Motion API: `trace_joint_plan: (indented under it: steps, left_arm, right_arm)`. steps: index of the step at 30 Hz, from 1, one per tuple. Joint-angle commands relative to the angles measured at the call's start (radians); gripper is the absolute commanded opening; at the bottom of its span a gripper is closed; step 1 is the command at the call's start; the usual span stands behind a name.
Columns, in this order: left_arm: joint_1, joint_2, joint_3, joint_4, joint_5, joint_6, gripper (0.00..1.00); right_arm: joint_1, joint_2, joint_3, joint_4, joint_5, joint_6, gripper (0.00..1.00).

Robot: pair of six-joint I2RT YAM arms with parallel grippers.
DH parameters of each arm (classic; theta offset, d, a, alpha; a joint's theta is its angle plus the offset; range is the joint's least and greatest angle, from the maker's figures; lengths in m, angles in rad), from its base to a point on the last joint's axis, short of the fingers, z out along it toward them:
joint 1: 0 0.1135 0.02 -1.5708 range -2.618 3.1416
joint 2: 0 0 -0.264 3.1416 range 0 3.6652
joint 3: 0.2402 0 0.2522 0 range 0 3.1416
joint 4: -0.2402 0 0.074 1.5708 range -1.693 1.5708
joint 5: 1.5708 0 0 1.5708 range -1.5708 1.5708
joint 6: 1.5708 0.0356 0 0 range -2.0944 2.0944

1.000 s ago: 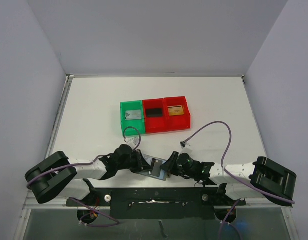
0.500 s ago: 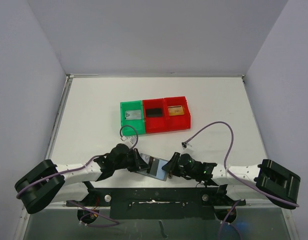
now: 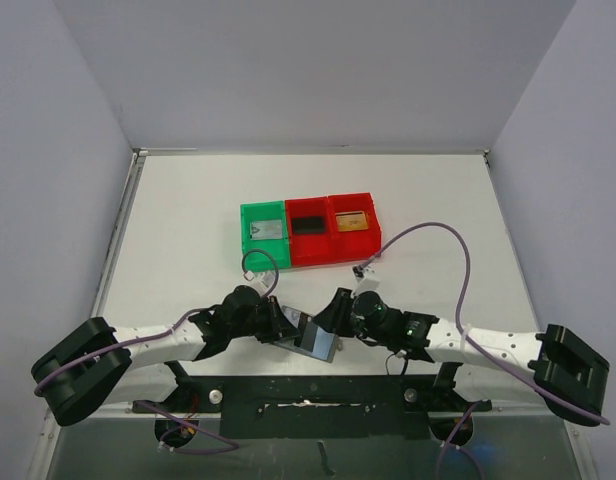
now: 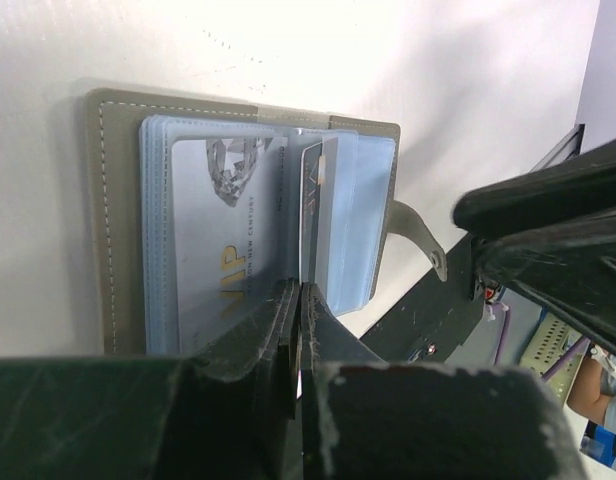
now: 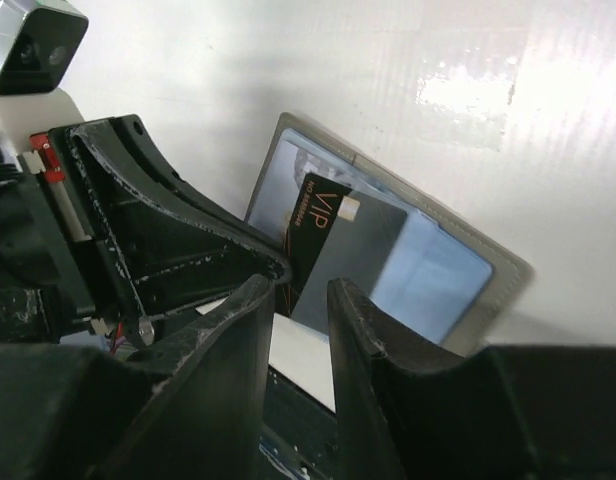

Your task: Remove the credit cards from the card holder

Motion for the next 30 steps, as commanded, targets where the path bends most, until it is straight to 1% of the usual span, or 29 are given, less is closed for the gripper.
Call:
trace_joint_plan:
  steps: [1, 3, 6, 9, 12, 14, 16, 19, 22, 26, 30]
  left_arm:
    - [0.006, 0.007, 0.034, 0.016, 0.011, 0.023, 0.03]
    - [0.007, 0.011, 0.035, 0.018, 0.019, 0.02, 0.04]
    - [0.007, 0.019, 0.032, 0.027, 0.032, 0.02, 0.09]
    - [0.009, 0.029, 0.025, 0.058, 0.043, 0.008, 0.16]
    - [0.009, 0.053, 0.03, 0.107, 0.072, -0.005, 0.2]
    - [0.01, 0.072, 0.041, 0.125, 0.086, -0.006, 0.2]
    - [0.008, 0.087, 0.051, 0.134, 0.093, -0.008, 0.2]
    - [0.009, 0.086, 0.053, 0.135, 0.085, -0.015, 0.14]
    - [0.009, 0.062, 0.053, 0.093, 0.051, -0.015, 0.09]
    - [0.009, 0.004, 0.052, 0.023, 0.008, -0.007, 0.08]
    - [0.013, -0.032, 0.056, -0.01, -0.01, 0.001, 0.07]
  right_arm:
    - [-0.006, 0.147, 0.052, 0.106, -0.014, -0.008, 0.3]
    - [-0.007, 0.236, 0.055, 0.111, -0.014, 0.021, 0.29]
    - [-0.009, 0.309, 0.043, 0.091, -0.017, 0.066, 0.27]
    - [-0.006, 0.324, 0.028, 0.064, -0.003, 0.085, 0.26]
    - [-0.017, 0.319, -0.013, 0.112, -0.024, 0.083, 0.27]
    - [-0.03, 0.315, -0.04, 0.162, -0.043, 0.084, 0.27]
    - [-0.038, 0.313, -0.056, 0.178, -0.054, 0.086, 0.27]
    - [-0.039, 0.302, -0.064, 0.172, -0.05, 0.087, 0.26]
    - [-0.05, 0.291, -0.066, 0.149, -0.048, 0.074, 0.26]
    - [-0.065, 0.261, -0.076, 0.127, -0.046, 0.06, 0.26]
    - [-0.075, 0.23, -0.082, 0.101, -0.046, 0.034, 0.26]
